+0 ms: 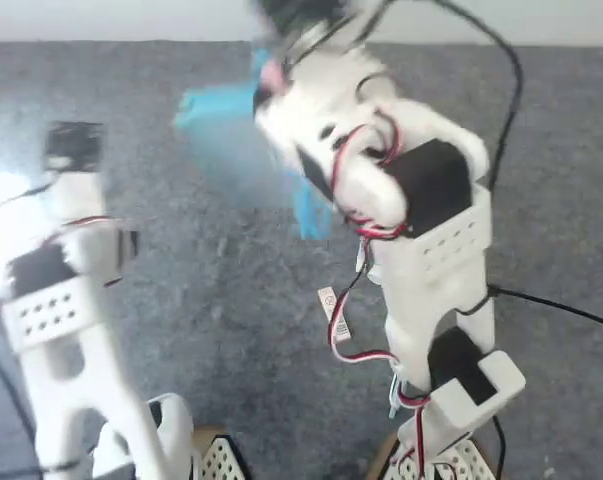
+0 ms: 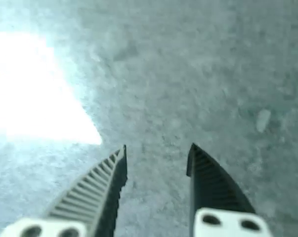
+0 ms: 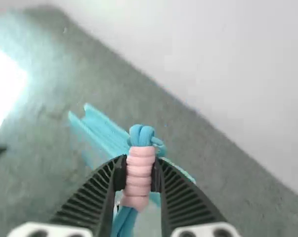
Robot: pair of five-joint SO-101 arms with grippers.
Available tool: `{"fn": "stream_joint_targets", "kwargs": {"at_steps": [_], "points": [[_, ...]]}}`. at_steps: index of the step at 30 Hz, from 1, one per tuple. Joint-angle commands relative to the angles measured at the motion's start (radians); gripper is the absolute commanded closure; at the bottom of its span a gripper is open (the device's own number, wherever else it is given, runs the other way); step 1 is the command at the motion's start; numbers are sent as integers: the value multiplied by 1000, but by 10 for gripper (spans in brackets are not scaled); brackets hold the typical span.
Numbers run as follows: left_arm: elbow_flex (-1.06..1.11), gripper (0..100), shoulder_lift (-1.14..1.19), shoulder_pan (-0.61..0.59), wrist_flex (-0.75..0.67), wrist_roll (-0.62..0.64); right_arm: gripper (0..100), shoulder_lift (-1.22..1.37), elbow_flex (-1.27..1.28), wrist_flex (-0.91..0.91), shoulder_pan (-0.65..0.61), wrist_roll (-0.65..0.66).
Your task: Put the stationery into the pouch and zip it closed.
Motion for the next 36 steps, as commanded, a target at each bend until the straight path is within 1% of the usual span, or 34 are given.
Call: {"fn": "stream_joint_targets", "kwargs": {"at_steps": [1, 3, 5, 6, 10, 15, 16, 17, 19, 21, 24, 27, 29, 30, 32, 35, 36], "points": [[-8, 805, -129, -107, -31, -44, 991, -16, -52, 96, -48, 183], [-8, 805, -170, -140, -29, -98, 991, -15, -51, 93, -28, 192], [-8, 805, -198, -176, -29, -110, 991, -5, -52, 91, 30, 176], [-8, 805, -203, -196, -29, -110, 991, -4, -52, 90, 67, 144], [-4, 805, -203, -222, -28, -110, 991, 36, -58, 64, 214, -107], [-1, 805, -203, -222, -26, -106, 991, 85, -58, 64, 346, -531], [-1, 805, -203, -222, -26, -106, 991, 91, -61, 41, 377, -563], [1, 805, -203, -222, -20, -106, 991, 101, -64, -1, 404, -560], [7, 805, -204, -222, -8, -107, 992, 122, -58, -137, 437, -509], [18, 805, -206, -222, 0, -110, 992, 157, -43, -275, 410, -445], [41, 805, -209, -227, -6, -114, 992, 229, -44, -400, 295, -308], [45, 805, -204, -227, -6, -114, 992, 297, -46, -417, 166, -176], [53, 805, -204, -227, -8, -115, 992, 337, -46, -378, 94, -87], [54, 805, -203, -227, -8, -115, 992, 354, -41, -338, 48, -15], [58, 805, -203, -227, -8, -115, 991, 378, -44, -188, -56, 120], [58, 805, -203, -229, -8, -115, 991, 367, -84, 119, -183, 285], [58, 805, -203, -229, -17, -120, 991, 346, -43, 105, -197, 296]]}}
